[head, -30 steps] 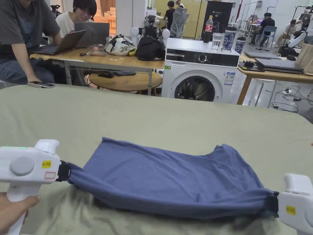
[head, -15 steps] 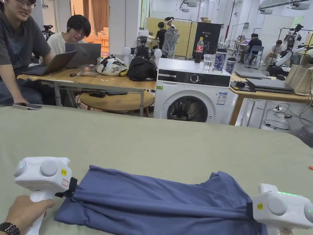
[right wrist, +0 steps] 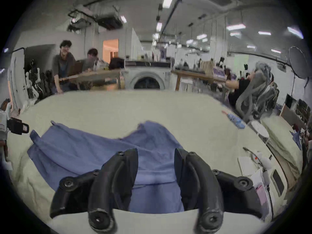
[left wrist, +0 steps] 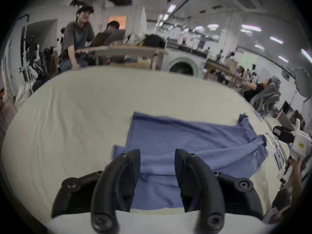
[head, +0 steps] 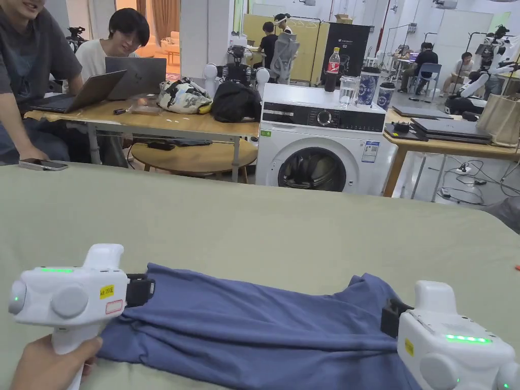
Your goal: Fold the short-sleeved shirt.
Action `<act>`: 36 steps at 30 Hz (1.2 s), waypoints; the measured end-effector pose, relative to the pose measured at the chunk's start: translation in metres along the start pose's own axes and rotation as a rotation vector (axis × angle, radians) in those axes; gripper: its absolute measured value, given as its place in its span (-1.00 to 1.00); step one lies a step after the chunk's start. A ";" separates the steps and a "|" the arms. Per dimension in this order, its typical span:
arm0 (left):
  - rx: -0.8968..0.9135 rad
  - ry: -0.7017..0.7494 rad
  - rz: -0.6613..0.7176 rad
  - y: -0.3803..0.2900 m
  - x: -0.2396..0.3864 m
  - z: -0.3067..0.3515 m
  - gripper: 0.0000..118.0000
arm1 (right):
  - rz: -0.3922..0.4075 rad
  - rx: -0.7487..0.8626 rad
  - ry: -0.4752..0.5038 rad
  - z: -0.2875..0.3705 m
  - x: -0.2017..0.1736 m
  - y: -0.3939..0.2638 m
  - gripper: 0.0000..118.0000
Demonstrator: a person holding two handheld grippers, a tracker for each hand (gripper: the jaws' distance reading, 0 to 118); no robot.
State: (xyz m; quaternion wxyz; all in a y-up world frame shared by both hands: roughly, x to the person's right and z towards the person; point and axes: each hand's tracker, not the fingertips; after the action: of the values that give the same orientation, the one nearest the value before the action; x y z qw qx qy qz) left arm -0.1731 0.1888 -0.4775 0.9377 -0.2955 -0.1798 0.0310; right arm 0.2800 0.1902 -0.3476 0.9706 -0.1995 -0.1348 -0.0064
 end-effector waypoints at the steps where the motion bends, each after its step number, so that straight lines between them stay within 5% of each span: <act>1: 0.056 0.008 -0.021 -0.006 0.008 0.010 -0.33 | 0.010 0.021 -0.001 0.009 -0.009 -0.001 -0.37; 3: 0.093 0.044 -0.077 -0.015 0.024 0.026 -0.54 | 0.024 0.049 0.010 0.022 -0.023 -0.004 -0.98; 4: 0.110 0.070 -0.095 -0.019 0.030 0.031 -0.97 | 0.021 0.065 0.006 0.028 -0.029 -0.006 -1.00; 9: 0.082 0.088 -0.071 -0.034 0.031 0.049 -1.00 | 0.004 0.065 0.044 0.042 -0.045 -0.008 -1.00; 17: -0.223 0.082 0.092 -0.017 -0.035 0.018 -1.00 | 0.013 0.011 0.051 0.039 -0.041 -0.021 -1.00; 18: -0.284 0.054 0.109 -0.014 -0.045 0.008 -0.98 | 0.013 0.000 0.048 0.037 -0.039 -0.023 -1.00; 20: -0.346 0.053 0.138 -0.011 -0.059 -0.007 -0.40 | 0.017 -0.021 0.044 0.034 -0.035 -0.026 -1.00; 22: -0.431 0.051 0.175 -0.010 -0.056 -0.017 -0.16 | 0.024 -0.042 0.033 0.032 -0.030 -0.031 -1.00; 27: -0.662 0.084 0.120 -0.030 -0.043 -0.055 -0.07 | 0.027 -0.086 0.010 0.028 -0.018 -0.041 -1.00; 29: -0.597 0.141 0.062 -0.036 -0.029 -0.051 -0.08 | 0.032 -0.119 0.005 0.025 -0.014 -0.045 -1.00; 31: -0.582 0.195 -0.006 -0.032 -0.027 -0.059 -0.19 | 0.028 -0.180 0.009 0.020 -0.007 -0.047 -1.00; 34: -0.540 0.141 -0.092 -0.038 -0.020 -0.055 -0.94 | 0.020 -0.237 0.002 0.004 0.011 -0.050 -1.00; 36: -0.537 0.141 -0.064 -0.039 -0.023 -0.049 -0.96 | 0.024 -0.289 -0.008 -0.005 0.024 -0.046 -1.00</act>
State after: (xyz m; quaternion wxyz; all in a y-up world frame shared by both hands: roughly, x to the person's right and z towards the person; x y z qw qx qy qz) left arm -0.1793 0.1262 -0.4994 0.8366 -0.5289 -0.1253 -0.0682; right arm 0.3017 0.1466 -0.3272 0.9313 -0.3386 -0.1339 -0.0136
